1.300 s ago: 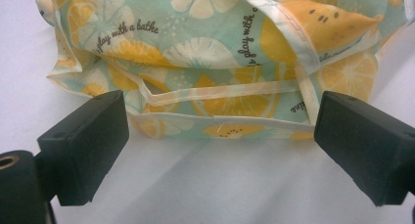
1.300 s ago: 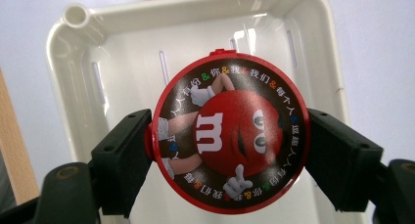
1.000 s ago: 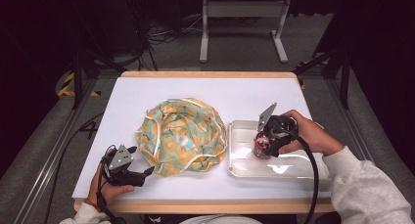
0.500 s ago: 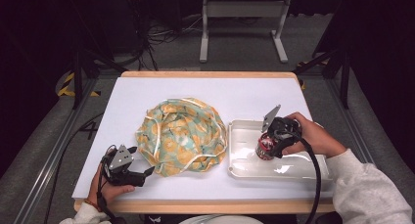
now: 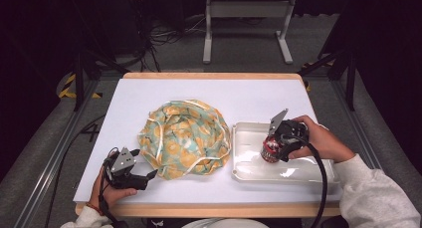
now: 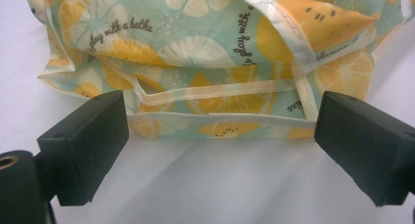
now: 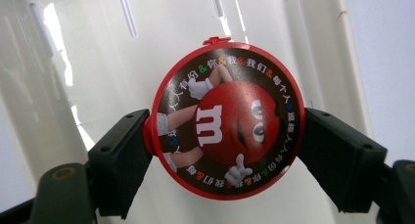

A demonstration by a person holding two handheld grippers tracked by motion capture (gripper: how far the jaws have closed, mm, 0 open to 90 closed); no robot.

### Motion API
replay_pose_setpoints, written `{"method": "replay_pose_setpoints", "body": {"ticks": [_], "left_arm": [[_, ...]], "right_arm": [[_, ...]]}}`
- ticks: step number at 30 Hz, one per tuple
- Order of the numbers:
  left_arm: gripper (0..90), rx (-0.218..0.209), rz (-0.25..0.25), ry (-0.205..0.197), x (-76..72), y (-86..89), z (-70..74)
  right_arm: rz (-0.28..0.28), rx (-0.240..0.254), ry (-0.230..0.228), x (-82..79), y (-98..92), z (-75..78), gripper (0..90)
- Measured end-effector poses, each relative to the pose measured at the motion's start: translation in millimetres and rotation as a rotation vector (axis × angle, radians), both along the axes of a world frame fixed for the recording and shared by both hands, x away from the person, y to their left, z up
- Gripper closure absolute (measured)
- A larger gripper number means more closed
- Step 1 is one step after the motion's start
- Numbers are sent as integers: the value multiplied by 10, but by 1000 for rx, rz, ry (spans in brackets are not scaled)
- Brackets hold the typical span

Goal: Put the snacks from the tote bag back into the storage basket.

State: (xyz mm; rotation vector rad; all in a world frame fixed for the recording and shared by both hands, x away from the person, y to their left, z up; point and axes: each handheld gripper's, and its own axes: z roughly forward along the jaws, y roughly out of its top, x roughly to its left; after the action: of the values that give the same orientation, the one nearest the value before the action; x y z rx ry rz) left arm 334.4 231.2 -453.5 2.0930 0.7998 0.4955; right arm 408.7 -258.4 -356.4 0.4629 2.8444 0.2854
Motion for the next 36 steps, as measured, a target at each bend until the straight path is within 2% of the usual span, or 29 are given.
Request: {"method": "replay_pose_setpoints", "body": {"ticks": [5, 14, 22, 32, 36], "left_arm": [[66, 1, -3, 0, 1, 4, 0], [66, 0, 0, 1, 6, 4, 1], [66, -1, -6, -3, 6, 2, 3], [65, -3, -10, -5, 42, 0, 7], [66, -7, -17, -6, 62, -13, 9]], "right_arm": [[-15, -9, -12, -31, 9, 3, 232], [-10, -9, -11, -35, 2, 10, 237], [-15, 8, -15, -31, -20, 25, 231], [-30, 79, -34, -77, -69, 73, 212], [-34, 113, -56, -99, -98, 96, 205]]}}
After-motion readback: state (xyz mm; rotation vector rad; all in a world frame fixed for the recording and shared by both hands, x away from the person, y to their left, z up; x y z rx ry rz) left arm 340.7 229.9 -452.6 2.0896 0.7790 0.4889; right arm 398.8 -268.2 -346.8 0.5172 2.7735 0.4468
